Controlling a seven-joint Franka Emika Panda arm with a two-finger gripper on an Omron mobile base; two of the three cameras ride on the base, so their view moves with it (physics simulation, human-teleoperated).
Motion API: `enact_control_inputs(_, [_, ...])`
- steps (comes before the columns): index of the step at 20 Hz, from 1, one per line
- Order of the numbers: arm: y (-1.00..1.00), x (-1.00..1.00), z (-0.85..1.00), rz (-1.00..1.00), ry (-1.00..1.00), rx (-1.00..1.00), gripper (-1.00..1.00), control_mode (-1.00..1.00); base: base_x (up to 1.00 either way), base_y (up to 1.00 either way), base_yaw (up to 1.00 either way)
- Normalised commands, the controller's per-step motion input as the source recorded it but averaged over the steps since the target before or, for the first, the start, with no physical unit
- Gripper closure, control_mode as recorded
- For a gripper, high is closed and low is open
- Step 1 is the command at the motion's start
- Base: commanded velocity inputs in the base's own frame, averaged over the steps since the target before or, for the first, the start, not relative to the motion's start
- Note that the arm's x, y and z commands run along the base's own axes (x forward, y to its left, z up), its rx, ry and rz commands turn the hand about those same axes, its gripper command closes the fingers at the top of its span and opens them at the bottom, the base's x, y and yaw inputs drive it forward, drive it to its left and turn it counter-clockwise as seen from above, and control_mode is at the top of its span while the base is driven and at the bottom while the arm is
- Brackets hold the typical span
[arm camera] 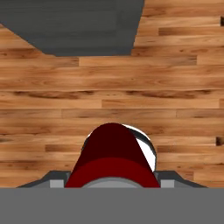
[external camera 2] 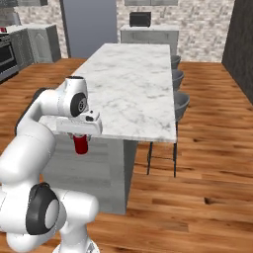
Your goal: Four empty soda cans are scattered around the kitchen. Gather all the cans and cluster them next to the stove for recycling.
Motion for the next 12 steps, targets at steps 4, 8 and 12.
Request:
enact_control_inputs(4, [0.0, 0.0, 0.0, 0.0, 0.0, 0.0, 1.0, 1.0, -0.4, 0.92, 0.0])
enact_control_inputs(8, [0.0, 0.0, 0.0, 0.0, 0.0, 0.0, 1.0, 1.0, -0.34, 0.99, 0.0])
enact_control_inputs(12, [0.0, 0.0, 0.0, 0.0, 0.0, 0.0, 1.0, 1.0, -0.31, 1.0, 0.02])
